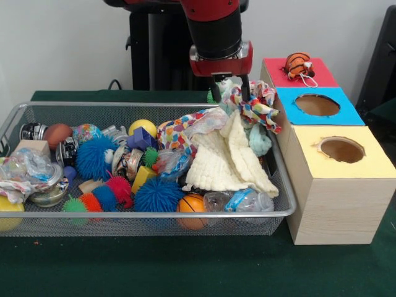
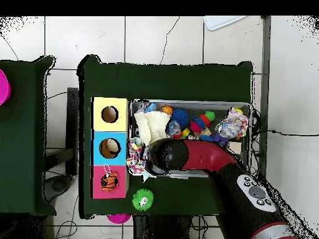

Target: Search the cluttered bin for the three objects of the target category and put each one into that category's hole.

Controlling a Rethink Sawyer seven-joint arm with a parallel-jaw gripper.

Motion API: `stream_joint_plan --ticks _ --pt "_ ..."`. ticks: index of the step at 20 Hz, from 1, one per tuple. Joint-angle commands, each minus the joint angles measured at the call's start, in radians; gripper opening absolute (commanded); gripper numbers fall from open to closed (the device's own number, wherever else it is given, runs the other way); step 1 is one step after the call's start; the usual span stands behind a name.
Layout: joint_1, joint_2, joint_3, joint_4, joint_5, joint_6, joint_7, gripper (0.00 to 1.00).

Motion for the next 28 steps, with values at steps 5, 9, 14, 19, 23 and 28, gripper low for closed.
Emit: stream_joint_plan --ticks 5,9,14,19,23,28 --pt "0.019 0.079 0.033 0.045 0.044 -0.064 0.072 1.0" --pt "0.031 0.101 0.031 0.042 0.044 -0.067 0.07 1.0" --pt "0.06 0.141 0.012 0.016 0.028 -0.11 0.087 1.0" --pt "0.137 0.148 -0.089 -0.024 -0.047 -0.215 0.122 0.0" --pt "0.188 0.135 -0.145 -0.057 -0.101 -0.252 0.118 0.0" --pt "0.21 0.113 -0.191 -0.064 -0.091 -0.247 0.102 0.0"
